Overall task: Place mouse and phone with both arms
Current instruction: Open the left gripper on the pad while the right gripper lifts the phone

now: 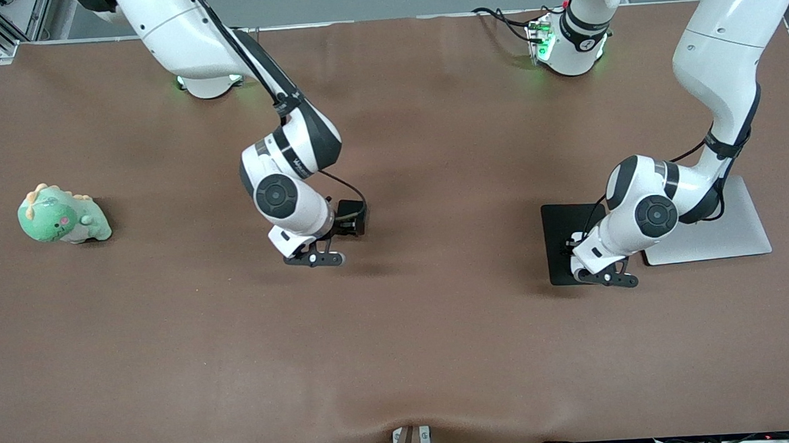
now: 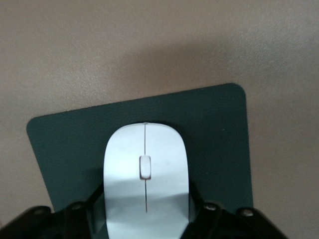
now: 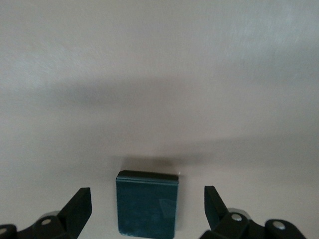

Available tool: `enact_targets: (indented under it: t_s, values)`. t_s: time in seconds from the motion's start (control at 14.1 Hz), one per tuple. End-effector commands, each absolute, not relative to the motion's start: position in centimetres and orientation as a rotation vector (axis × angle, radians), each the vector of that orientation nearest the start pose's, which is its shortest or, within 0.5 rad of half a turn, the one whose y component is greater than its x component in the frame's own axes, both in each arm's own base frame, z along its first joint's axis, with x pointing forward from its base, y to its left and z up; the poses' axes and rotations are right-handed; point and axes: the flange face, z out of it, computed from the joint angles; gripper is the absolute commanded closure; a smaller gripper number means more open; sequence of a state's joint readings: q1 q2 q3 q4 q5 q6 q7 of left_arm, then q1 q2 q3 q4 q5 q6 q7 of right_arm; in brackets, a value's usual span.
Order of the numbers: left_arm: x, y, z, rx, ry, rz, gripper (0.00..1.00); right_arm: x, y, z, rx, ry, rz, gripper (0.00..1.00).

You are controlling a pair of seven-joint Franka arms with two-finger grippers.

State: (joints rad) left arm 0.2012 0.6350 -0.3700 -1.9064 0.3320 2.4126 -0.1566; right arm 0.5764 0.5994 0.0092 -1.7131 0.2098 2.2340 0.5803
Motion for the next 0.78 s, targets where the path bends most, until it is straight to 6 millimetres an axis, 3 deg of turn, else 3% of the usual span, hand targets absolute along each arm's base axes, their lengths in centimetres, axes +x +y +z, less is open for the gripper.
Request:
enact_targets:
  t_s: [0.0,0.21,0.5,0.71]
  values:
    - [61.3,-9.0,17.4,-3.109,0.319,0.085,0.00,54.3,37.8,21.5,-3.059,0.294,0.275,0.00]
    - [61.7,-9.0,19.3,-3.098,0.320,0.048,0.00,52.6,38.4,20.3,-3.075,0.305,0.292,0.00]
    - [61.8,-8.8,25.6,-3.026,0.317,0.070,0.00,51.3,38.8,19.1,-3.078,0.335,0.274,0.00]
    - [61.2,-10.9,29.5,-2.993,0.351,0.105,0.00,50.1,39.1,18.2,-3.080,0.319,0.256,0.00]
